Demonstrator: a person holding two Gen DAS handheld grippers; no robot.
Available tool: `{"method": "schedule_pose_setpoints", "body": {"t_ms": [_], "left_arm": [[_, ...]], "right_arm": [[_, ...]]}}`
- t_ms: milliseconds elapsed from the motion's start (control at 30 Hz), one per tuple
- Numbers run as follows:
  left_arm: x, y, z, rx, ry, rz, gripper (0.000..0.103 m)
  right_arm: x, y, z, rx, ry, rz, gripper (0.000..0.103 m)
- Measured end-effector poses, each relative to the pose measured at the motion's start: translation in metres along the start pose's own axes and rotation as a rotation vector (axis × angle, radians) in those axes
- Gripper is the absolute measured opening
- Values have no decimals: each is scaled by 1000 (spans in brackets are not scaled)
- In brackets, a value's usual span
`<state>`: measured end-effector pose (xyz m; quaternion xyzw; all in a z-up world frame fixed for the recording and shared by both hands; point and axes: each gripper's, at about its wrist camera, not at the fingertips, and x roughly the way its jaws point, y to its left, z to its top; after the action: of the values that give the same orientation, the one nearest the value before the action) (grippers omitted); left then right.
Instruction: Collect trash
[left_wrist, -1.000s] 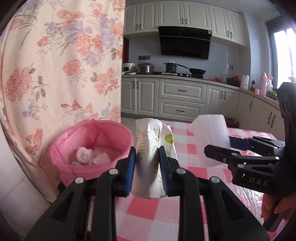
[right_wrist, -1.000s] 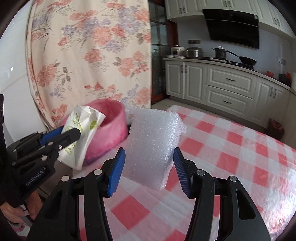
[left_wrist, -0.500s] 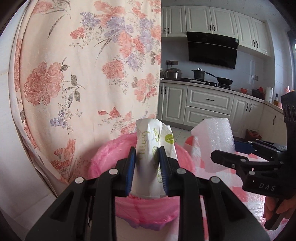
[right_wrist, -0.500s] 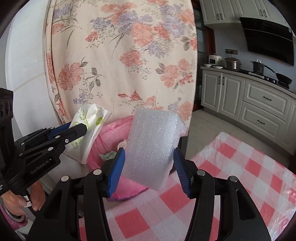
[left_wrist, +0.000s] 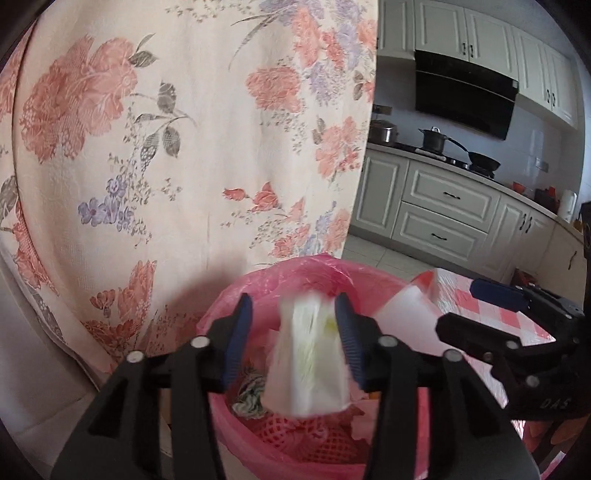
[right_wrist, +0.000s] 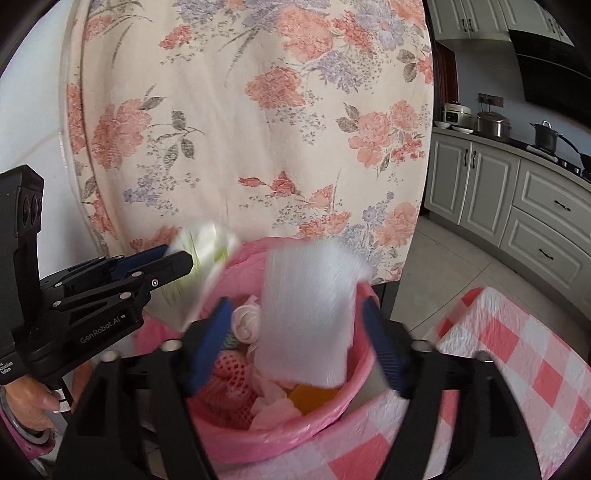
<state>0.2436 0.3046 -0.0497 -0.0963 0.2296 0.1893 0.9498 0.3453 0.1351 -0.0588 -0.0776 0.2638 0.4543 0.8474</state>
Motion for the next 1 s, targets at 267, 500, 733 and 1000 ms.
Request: {"method": "schedule_pose_setpoints", "body": {"t_ms": [267, 500, 733, 1000], "left_arm": [[-19, 4, -13, 1, -35, 71, 85], [-69, -4, -16, -17, -106, 131, 98], [-128, -4, -13, -61, -158, 142, 98], [-188, -27, -37, 13, -173, 107, 98]], "right_arm": [[-23, -15, -10, 36, -16, -51, 78], [-63, -9, -13, 38, -41, -117, 79], [-120, 11, -14, 43, -120, -159, 86], [-166, 32, -44, 91, -136, -198, 88]]}}
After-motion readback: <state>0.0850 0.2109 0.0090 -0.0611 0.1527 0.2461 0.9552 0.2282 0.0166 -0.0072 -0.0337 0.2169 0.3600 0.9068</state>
